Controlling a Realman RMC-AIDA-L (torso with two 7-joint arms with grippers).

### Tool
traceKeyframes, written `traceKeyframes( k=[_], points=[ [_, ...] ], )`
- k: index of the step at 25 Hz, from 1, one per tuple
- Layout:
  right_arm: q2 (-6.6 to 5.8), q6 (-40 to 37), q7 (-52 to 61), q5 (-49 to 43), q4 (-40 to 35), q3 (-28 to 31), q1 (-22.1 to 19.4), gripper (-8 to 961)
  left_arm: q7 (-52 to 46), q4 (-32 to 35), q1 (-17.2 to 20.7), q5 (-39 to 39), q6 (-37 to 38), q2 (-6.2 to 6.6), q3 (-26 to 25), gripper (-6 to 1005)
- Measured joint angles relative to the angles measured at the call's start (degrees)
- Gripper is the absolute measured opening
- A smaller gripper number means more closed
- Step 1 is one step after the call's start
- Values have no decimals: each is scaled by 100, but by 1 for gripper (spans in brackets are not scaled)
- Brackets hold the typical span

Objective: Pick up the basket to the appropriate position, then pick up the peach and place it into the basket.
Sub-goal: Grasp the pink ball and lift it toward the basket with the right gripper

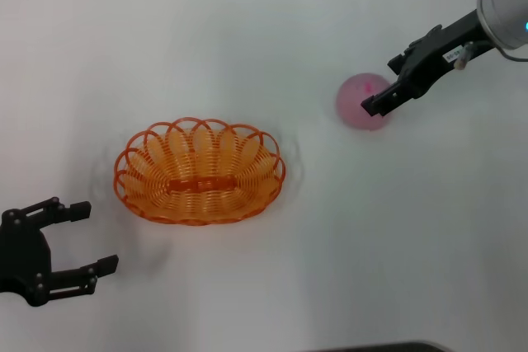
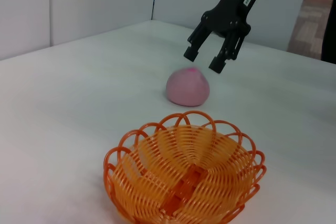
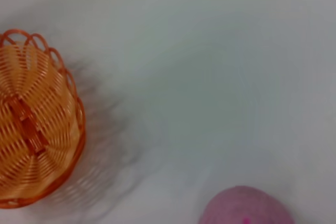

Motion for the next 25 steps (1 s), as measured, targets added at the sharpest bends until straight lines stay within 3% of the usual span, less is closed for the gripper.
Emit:
traceKeyframes(
  k=[25],
  points=[
    [-9,830,27,-14,569,-530,84,850,0,-19,-9,0,1,0,0,859]
  ],
)
